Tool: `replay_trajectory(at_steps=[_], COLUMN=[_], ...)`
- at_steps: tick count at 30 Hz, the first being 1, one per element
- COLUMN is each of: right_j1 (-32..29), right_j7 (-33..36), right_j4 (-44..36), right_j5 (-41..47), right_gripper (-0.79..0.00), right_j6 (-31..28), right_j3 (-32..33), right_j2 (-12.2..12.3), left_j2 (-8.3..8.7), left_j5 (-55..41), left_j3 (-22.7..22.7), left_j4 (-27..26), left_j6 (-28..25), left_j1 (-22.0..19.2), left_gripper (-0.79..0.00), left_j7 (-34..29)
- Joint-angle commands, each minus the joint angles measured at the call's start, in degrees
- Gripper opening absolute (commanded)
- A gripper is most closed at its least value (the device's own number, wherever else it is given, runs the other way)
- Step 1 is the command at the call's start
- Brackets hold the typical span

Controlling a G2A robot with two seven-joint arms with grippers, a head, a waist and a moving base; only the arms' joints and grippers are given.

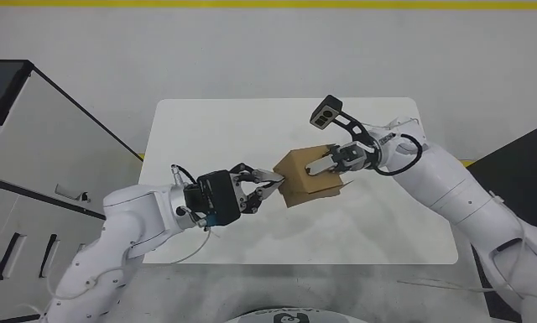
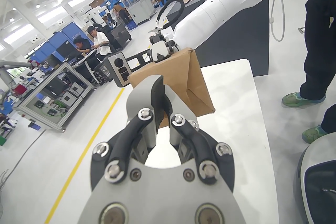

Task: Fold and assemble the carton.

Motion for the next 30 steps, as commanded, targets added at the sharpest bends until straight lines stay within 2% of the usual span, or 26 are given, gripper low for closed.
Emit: replay_trajectory(at_steps=[1, 17, 30], right_j1=[0.5, -0.8, -1.6], right_j7=[0.0, -1.5, 0.0], right_j4=[0.6, -0.2, 1.3], right_j5=[0.0, -0.1, 3.8], right_gripper=[-0.785, -0.785, -0.785], right_j6=[0.2, 1.1, 3.0], right_j3=[-0.7, 0.0, 0.6], right_j2=[0.0, -0.1, -2.6], left_j2=[0.02, 0.02, 0.02], left_j5=[0.4, 0.4, 0.4], left_j3=[-0.2, -0.2, -0.2], left_j4=[0.1, 0.1, 0.1], left_j6=[0.3, 0.3, 0.3], left_j1=[0.2, 0.2, 0.2], left_gripper=[-0.785, -0.785, -0.785], left_j7=[-0.1, -0.1, -0.1])
